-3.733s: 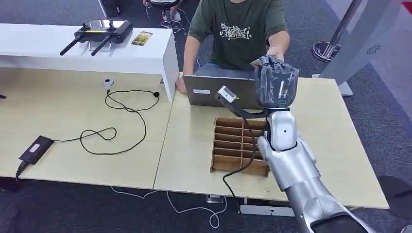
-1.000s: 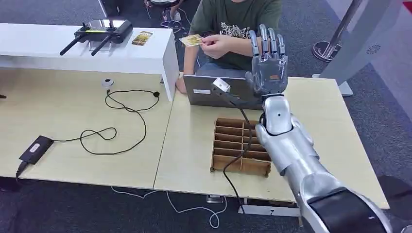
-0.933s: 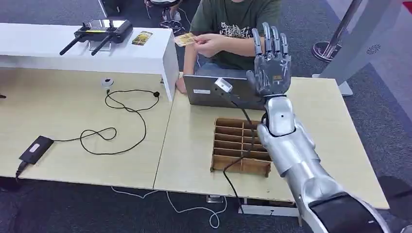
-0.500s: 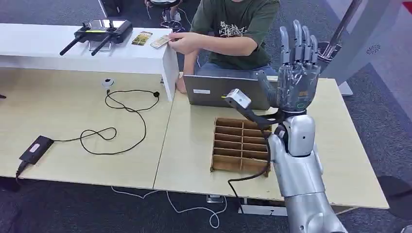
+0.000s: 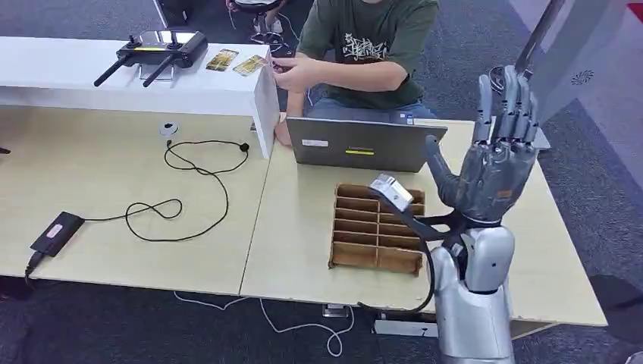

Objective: Pass the card to the sensor for recognition and then transmit it.

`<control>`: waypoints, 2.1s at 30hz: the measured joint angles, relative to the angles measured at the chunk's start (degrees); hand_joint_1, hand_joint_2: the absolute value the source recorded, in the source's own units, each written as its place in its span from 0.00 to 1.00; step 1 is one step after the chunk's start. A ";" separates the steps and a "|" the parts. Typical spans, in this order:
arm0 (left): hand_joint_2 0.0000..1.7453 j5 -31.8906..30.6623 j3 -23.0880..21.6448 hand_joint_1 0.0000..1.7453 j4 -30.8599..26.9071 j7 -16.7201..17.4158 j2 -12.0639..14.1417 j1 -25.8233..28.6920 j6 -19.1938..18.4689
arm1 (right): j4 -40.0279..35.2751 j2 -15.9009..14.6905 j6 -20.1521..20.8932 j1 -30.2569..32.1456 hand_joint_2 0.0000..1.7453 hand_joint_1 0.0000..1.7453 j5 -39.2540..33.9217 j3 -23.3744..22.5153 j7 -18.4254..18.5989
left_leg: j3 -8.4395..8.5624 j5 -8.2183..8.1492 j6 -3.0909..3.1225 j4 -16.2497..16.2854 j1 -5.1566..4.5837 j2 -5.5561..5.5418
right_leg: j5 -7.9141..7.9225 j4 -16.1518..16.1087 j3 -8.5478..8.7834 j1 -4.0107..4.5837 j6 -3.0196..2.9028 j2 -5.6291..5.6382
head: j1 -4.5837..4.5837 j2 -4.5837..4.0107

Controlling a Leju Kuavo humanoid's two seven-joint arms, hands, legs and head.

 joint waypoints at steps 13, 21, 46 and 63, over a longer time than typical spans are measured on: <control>0.00 0.04 0.00 0.00 0.00 -0.39 0.26 0.02 -0.02 | -11.17 -0.15 0.00 10.29 1.00 0.00 1.44 -0.26 2.84 | -0.01 -0.04 -0.01 -0.01 0.01 0.01 | -0.03 0.00 -0.02 0.00 0.00 0.01 | 0.02 0.00; 0.00 0.15 0.00 0.00 0.00 -0.87 0.39 0.05 -0.02 | -16.65 -0.13 0.00 15.83 1.00 0.00 2.90 0.81 5.16 | -0.01 -0.04 -0.01 -0.01 0.00 0.01 | -0.03 0.00 -0.01 0.00 0.00 0.01 | 0.02 0.00; 0.00 -0.02 0.00 0.00 0.00 -0.85 1.09 0.13 -0.02 | -19.49 -0.13 0.02 22.35 1.00 0.00 3.03 0.33 2.57 | -0.01 -0.04 -0.01 -0.01 0.00 0.02 | -0.04 -0.01 -0.01 0.00 0.00 0.01 | 0.02 0.00; 0.00 0.18 0.00 0.00 0.00 -0.98 1.27 0.61 -0.02 | -20.80 0.61 0.02 24.45 1.00 0.00 3.03 -2.27 0.91 | -0.01 -0.05 -0.02 -0.01 0.00 0.03 | -0.04 -0.01 -0.01 0.00 0.00 0.02 | 0.02 0.00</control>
